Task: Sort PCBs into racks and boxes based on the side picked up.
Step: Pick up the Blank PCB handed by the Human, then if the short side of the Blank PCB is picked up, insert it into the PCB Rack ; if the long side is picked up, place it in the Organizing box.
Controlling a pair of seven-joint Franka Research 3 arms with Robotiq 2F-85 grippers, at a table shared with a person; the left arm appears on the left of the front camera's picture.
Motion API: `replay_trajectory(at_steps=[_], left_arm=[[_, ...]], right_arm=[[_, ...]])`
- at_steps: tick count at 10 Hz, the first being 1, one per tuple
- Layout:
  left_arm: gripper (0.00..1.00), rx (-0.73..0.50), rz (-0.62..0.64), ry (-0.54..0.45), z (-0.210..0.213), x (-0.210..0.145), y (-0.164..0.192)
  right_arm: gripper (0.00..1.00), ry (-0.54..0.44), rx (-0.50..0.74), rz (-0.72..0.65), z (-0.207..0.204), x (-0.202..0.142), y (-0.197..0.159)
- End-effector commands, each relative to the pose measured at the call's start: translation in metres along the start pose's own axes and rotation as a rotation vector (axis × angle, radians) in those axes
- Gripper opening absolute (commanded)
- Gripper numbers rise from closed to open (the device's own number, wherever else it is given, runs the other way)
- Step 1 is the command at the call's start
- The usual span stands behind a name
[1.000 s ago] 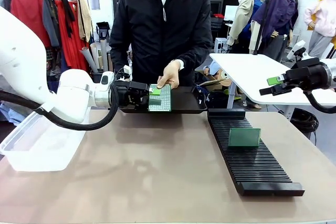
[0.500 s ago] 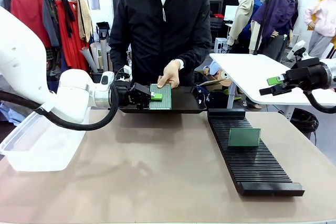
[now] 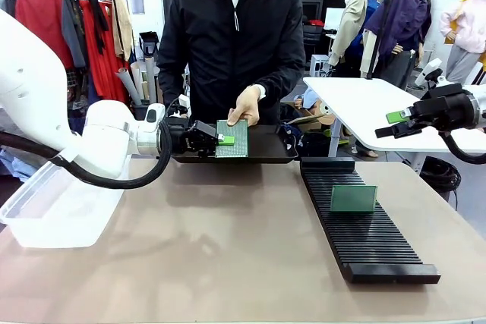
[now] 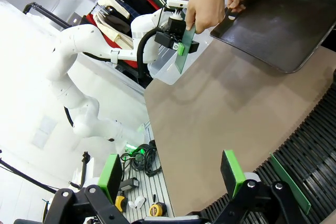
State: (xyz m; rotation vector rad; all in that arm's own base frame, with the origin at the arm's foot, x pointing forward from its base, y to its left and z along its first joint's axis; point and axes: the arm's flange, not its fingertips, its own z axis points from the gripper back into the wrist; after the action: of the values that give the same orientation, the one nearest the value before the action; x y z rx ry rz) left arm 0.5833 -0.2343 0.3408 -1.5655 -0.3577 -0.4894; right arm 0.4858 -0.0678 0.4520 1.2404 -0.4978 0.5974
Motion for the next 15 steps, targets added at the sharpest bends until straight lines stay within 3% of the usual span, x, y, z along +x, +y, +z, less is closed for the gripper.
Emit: replay_trajectory(at_steps=[1,15], left_arm=[[0.0,-0.003,-0.001,0.001,-0.0002,0.0,-0.0005],[0.0,-0.003,-0.001,0.001,-0.0002,0.0,-0.0005]], right_arm=[[1.0,0.0,-0.013,0.005,-0.0011,0.0021,0.0013],[1.0,0.0,-0.013,0.005,-0.0011,0.0021,0.0013]])
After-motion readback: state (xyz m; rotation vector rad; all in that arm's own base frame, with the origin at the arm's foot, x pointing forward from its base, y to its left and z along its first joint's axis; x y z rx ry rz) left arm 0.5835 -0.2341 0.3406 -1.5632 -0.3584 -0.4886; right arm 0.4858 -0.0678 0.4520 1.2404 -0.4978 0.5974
